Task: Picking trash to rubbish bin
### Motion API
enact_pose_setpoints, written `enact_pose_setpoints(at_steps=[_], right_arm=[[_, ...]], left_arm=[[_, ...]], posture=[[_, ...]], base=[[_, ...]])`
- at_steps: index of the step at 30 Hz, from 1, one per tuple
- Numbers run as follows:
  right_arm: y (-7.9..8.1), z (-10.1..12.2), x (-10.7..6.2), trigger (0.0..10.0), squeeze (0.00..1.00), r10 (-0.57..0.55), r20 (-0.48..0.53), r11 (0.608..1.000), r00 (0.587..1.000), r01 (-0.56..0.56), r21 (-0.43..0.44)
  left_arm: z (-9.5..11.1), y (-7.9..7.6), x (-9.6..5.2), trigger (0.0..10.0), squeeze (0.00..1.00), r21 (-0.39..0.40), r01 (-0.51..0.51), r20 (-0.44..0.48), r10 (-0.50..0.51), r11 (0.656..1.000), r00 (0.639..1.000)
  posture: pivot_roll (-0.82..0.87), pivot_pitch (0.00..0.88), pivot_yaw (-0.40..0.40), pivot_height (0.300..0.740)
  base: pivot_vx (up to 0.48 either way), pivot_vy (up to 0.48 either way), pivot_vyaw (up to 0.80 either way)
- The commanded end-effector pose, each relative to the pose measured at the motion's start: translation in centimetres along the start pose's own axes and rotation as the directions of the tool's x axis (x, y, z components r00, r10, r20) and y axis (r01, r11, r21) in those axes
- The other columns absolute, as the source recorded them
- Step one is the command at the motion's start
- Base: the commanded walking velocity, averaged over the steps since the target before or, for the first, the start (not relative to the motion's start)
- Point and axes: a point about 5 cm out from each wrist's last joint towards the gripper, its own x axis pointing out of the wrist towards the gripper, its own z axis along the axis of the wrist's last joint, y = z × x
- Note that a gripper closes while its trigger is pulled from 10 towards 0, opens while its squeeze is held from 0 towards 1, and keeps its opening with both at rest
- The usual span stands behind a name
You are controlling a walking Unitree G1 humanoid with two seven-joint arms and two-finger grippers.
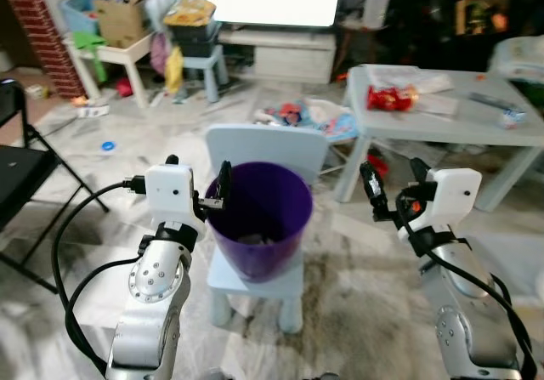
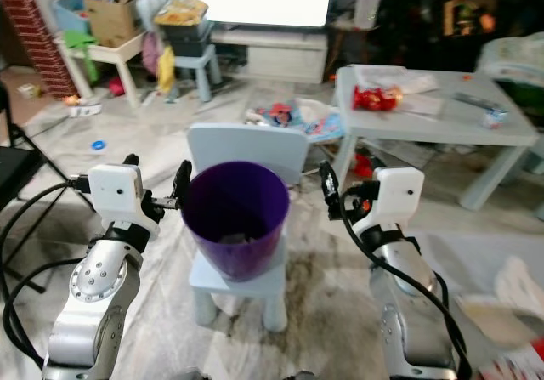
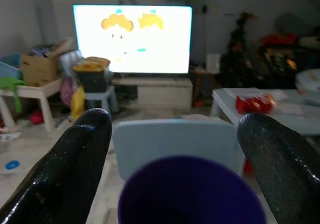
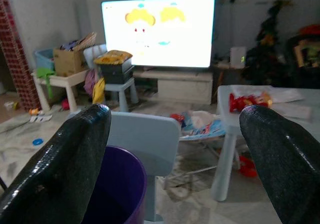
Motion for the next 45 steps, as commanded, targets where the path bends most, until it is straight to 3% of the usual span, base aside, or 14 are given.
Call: enact_pose_setpoints(at_steps=[1, 27, 45], right_arm=[[0.1, 0.4, 0.1, 10.0, 0.00, 0.006, 0.010, 1.000, 1.000, -0.006, -0.002], [-0.3, 1.1, 0.5, 10.0, 0.00, 0.030, 0.010, 0.999, 1.000, -0.029, -0.032], [-0.1, 1.3, 1.1, 10.0, 0.00, 0.041, -0.010, 0.998, 0.999, -0.042, -0.036]], left_arm=[[0.1, -0.1, 0.1, 10.0, 0.00, -0.008, 0.000, 0.004, 0.000, 1.000, 1.000], [-0.2, -0.4, 0.3, 10.0, 0.00, -0.025, -0.006, 0.004, 0.006, 1.000, 1.000], [0.0, -0.1, 0.6, 10.0, 0.00, -0.034, -0.022, 0.017, 0.022, 0.999, 1.000]], posture=[[0.04, 0.071, -0.065, 0.740], [0.02, 0.068, -0.085, 0.740], [0.02, 0.074, -0.087, 0.740]], base=[[-0.319, 0.000, 0.00], [-0.322, 0.000, 0.00], [0.000, 0.000, 0.00]])
